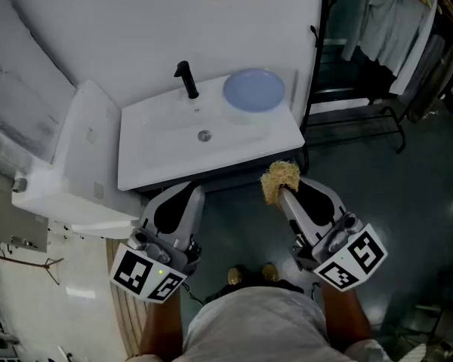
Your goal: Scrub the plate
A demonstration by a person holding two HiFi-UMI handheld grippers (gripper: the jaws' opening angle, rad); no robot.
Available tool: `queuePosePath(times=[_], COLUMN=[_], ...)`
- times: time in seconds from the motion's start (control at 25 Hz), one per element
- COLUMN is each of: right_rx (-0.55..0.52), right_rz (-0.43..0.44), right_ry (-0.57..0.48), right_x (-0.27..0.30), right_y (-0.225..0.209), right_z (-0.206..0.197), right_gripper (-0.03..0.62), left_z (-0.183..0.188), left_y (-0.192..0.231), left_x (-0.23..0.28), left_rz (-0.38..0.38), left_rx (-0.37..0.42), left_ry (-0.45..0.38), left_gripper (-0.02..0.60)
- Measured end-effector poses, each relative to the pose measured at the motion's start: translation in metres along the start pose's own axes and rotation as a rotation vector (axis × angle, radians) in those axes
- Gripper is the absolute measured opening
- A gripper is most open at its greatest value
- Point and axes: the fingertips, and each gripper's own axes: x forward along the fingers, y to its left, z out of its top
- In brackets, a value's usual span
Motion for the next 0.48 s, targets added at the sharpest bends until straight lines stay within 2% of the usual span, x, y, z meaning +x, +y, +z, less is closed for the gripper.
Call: queuePosePath(times=[0.48], right_rx=[-0.005], right_rz=[-0.002], right_ry=[-0.011], right_x=[0.014], right_y=[0.007], right_z=[-0.002], right_gripper=[0.061], left_z=[-0.005], left_y=[0.017], left_x=[-0.003], left_rz=[-0.015], left_rx=[-0.016], left_ry=[-0.001], left_gripper=[0.015])
